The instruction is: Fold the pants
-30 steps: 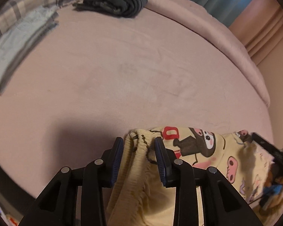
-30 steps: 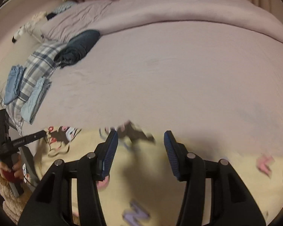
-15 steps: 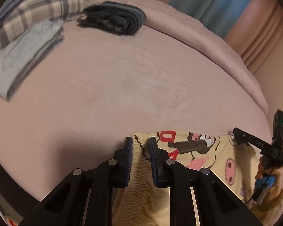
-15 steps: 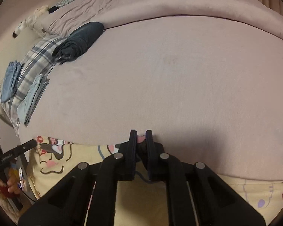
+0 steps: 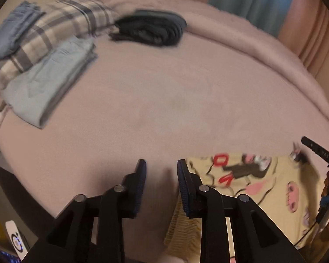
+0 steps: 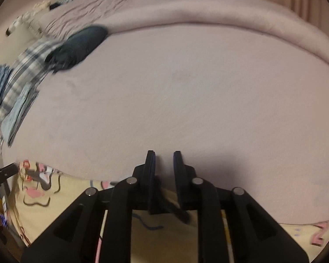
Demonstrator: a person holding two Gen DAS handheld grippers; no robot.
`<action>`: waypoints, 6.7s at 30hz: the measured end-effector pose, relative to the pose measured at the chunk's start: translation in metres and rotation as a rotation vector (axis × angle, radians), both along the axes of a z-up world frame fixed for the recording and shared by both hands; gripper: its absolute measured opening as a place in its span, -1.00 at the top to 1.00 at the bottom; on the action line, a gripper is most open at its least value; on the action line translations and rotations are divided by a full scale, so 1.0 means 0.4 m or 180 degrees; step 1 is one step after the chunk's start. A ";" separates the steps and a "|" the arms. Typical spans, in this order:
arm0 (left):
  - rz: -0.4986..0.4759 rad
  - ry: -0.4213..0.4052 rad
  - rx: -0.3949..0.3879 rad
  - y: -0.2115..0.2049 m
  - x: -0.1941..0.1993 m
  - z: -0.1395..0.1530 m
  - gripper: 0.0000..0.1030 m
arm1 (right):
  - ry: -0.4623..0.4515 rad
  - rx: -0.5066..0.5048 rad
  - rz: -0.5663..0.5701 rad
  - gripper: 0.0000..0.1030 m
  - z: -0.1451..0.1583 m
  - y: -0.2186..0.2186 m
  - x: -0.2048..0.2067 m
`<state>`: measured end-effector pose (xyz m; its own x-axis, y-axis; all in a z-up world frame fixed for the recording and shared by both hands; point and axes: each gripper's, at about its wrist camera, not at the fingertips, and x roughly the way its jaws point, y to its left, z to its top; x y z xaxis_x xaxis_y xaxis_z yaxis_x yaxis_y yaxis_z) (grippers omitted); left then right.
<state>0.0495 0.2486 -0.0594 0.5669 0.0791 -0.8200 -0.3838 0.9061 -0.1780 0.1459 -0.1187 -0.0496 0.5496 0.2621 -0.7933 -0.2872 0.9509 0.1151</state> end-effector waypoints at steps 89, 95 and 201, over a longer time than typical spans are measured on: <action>-0.0754 -0.0165 0.0292 -0.475 0.009 0.044 0.15 | -0.0180 0.0465 -0.1225 -0.43 0.063 -0.525 -0.488; -0.0452 0.0312 0.0518 -0.454 0.009 -0.061 0.15 | -0.0021 0.0446 -0.1405 -0.40 -0.018 -0.598 -0.517; -0.1937 -0.0105 -0.1760 -0.890 0.171 0.054 0.91 | -0.0769 0.0418 0.0395 0.64 0.092 -0.377 -0.537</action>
